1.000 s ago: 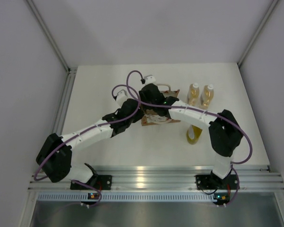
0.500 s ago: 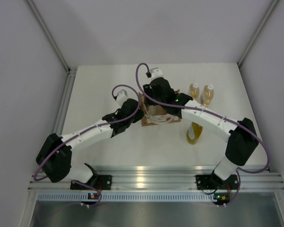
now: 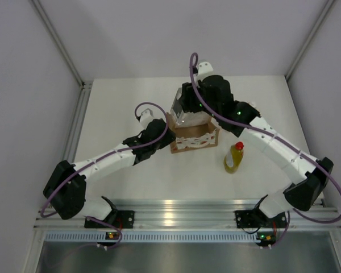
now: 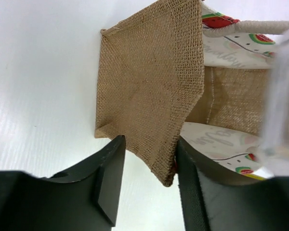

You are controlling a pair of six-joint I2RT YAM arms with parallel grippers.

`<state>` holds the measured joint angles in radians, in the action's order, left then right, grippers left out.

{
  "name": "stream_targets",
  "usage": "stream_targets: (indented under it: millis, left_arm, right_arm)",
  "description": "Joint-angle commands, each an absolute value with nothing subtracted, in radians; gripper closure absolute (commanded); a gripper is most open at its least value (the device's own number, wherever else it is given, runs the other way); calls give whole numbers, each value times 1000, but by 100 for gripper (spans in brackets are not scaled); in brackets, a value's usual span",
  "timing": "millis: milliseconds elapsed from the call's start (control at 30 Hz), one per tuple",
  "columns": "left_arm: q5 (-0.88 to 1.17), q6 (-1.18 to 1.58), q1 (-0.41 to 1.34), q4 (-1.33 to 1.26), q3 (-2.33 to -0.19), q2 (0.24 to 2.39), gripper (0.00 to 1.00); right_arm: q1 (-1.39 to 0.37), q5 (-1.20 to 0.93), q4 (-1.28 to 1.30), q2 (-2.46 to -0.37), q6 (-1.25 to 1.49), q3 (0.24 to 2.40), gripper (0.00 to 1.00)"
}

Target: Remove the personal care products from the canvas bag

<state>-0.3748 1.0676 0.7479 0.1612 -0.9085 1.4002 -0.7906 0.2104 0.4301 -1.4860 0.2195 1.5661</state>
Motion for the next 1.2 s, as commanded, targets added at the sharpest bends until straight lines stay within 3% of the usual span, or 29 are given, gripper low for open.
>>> stream_targets:
  millis: [0, 167, 300, 500, 800, 1167]
  left_arm:
    - [-370, 1055, 750, 189, -910, 1362, 45]
    - [-368, 1022, 750, 189, -917, 1324, 31]
    - [-365, 982, 750, 189, -931, 1289, 13]
    - [-371, 916, 750, 190, -966, 1241, 2]
    - [-333, 810, 750, 245, -1005, 1135, 2]
    - [-400, 667, 750, 541, -1098, 983, 2]
  right_arm:
    - [-730, 170, 318, -1382, 219, 1689, 100]
    - [-638, 72, 333, -1365, 245, 1732, 100]
    - [-569, -11, 333, -1336, 276, 1743, 100]
    - [-457, -103, 333, -1276, 313, 1723, 100]
    - [-347, -5, 406, -1157, 239, 1655, 100]
    - [-275, 228, 422, -927, 155, 1329, 100]
